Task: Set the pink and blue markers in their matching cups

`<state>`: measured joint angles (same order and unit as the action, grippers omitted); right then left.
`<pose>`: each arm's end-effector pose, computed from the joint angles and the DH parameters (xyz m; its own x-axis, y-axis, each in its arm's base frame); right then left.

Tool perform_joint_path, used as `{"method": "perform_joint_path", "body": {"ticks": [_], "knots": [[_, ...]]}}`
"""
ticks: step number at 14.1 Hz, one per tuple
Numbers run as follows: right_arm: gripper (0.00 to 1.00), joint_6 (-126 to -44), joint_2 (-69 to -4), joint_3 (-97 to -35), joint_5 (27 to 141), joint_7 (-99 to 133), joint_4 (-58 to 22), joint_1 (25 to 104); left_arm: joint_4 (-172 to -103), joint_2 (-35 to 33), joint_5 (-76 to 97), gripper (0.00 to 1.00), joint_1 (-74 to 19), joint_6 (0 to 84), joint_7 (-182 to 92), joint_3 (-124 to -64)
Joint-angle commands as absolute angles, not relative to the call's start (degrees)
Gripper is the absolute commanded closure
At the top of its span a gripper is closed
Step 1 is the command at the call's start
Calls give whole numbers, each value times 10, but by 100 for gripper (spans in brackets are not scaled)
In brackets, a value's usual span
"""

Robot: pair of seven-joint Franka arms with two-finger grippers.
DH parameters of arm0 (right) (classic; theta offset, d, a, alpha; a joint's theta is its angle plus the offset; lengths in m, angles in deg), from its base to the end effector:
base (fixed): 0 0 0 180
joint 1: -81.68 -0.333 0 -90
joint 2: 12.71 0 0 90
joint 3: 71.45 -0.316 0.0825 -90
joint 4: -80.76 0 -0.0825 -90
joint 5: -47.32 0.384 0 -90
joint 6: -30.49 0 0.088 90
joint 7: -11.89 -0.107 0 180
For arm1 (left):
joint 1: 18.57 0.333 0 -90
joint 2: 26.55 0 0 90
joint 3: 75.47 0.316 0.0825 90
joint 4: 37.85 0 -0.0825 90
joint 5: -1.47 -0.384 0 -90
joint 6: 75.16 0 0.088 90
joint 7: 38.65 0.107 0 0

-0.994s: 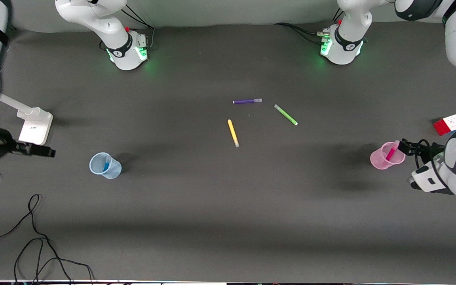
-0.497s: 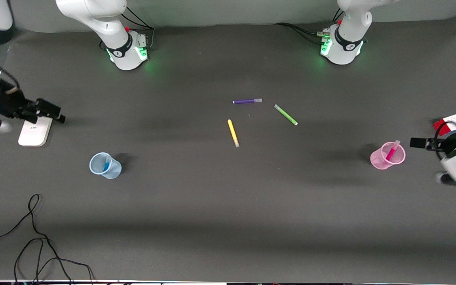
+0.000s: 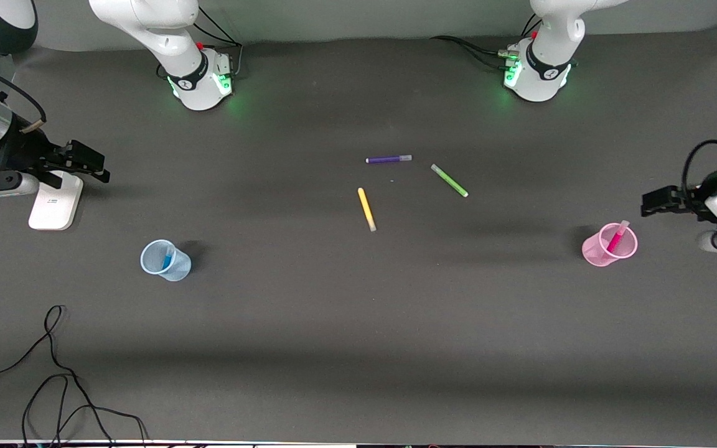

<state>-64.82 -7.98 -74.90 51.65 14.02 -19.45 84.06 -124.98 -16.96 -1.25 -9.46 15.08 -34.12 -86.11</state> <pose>0.5338 0.0186 0.5931 0.9988 0.0485 -0.0007 0.0484 -0.9964 -0.0703 0.5999 -0.0027 0.5531 0.9881 -0.1064 -0.1109 -0.1080 -0.9941 -0.0077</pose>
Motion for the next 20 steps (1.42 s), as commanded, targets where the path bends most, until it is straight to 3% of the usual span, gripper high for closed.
{"method": "perform_joint_path", "body": {"ticks": [1,4,9,20], "knots": [[0,-628,-115,-646,509,156,-128,753,-1291,-214,-2,0,-183,167,-359,-780],[0,-599,-144,-640,510,156,-89,746,-1292,-227,7,0,-194,162,-359,-771],[0,-597,-146,-639,511,139,-88,746,-1325,-244,6,0,-194,172,-359,-771],[0,-588,-149,-642,510,135,-84,742,-1320,-240,6,0,-194,164,-350,-772]]}}
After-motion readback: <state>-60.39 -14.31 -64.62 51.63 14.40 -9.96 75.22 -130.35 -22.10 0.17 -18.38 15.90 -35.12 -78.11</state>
